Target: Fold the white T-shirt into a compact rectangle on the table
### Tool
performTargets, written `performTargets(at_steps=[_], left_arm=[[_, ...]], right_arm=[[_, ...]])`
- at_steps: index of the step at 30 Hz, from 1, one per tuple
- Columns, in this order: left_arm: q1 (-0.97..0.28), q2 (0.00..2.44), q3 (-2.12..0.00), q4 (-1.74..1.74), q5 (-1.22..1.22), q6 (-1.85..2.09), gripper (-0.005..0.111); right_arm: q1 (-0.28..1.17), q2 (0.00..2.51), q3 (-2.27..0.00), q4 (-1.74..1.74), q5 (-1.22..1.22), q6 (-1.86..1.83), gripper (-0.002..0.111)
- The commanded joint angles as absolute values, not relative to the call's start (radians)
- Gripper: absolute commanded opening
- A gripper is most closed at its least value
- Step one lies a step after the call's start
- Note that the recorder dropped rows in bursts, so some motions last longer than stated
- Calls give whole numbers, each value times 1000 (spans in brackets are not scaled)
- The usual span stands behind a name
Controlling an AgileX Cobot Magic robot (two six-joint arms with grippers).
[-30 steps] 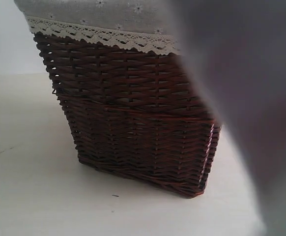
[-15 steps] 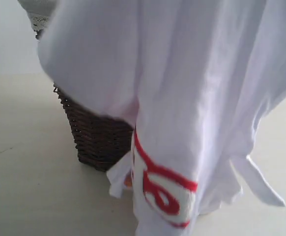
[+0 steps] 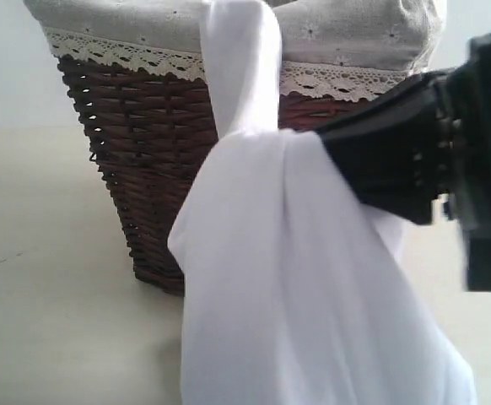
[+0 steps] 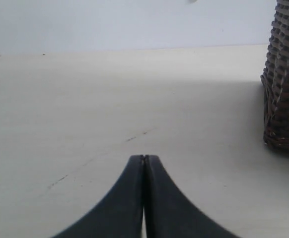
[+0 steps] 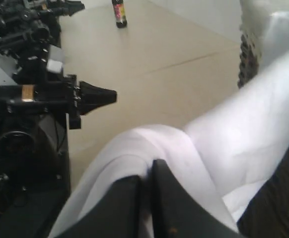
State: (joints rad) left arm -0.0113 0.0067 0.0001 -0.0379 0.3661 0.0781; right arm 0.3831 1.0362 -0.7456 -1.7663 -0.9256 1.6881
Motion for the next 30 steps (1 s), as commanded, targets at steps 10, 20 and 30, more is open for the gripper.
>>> performTargets(at_steps=[10,20,30], left_arm=[[-11,0,0,-39,357,76,0],[-11,0,0,-39,357,76,0],[-11,0,0,-39,357,76,0]], right_arm=[[460,1343,-865,-1744,-154,1591,0],[460,1572,-1028,-1744,-45,1572,0],[460,1575,-1160,-1740,-225,1618,0]])
